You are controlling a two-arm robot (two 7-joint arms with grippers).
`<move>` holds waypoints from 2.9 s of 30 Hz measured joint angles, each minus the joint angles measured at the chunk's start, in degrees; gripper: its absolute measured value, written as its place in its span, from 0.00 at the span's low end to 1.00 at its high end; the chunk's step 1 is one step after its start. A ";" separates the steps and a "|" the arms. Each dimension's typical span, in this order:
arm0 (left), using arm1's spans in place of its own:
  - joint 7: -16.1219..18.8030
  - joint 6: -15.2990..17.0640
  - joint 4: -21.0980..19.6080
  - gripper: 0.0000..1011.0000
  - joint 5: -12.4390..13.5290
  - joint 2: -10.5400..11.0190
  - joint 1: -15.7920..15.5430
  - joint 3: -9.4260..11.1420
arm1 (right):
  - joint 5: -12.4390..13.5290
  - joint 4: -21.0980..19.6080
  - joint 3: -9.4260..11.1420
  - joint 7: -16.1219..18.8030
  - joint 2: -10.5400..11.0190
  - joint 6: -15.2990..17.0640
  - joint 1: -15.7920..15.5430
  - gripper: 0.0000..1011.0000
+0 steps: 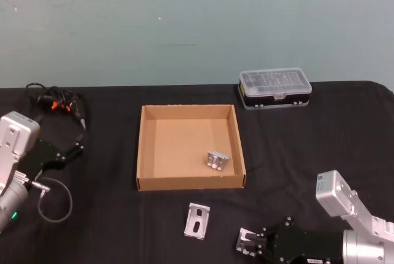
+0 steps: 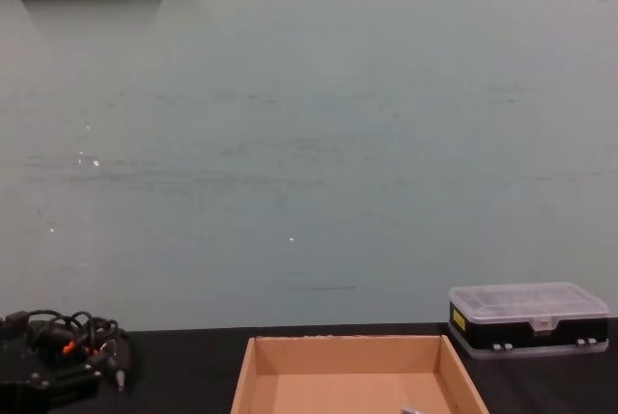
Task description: Use one hand to pick up the angle iron from the table and place it into the box.
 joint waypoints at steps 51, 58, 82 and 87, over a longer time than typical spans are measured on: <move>0.00 0.00 0.00 0.99 0.00 0.00 -0.01 0.00 | -0.74 27.96 -4.93 5.35 -19.07 -6.52 25.85 0.06; 0.00 0.00 0.00 0.99 -0.01 0.00 0.00 0.00 | -1.84 33.27 -6.31 6.19 -21.70 -7.03 28.67 0.06; 0.00 0.00 0.00 0.99 0.00 0.00 0.00 0.00 | -3.15 36.66 -7.37 6.62 -23.52 -7.00 30.34 0.06; 0.00 0.00 0.00 0.99 0.00 0.00 0.00 0.00 | -3.11 36.62 -7.34 6.60 -23.50 -6.96 30.32 0.06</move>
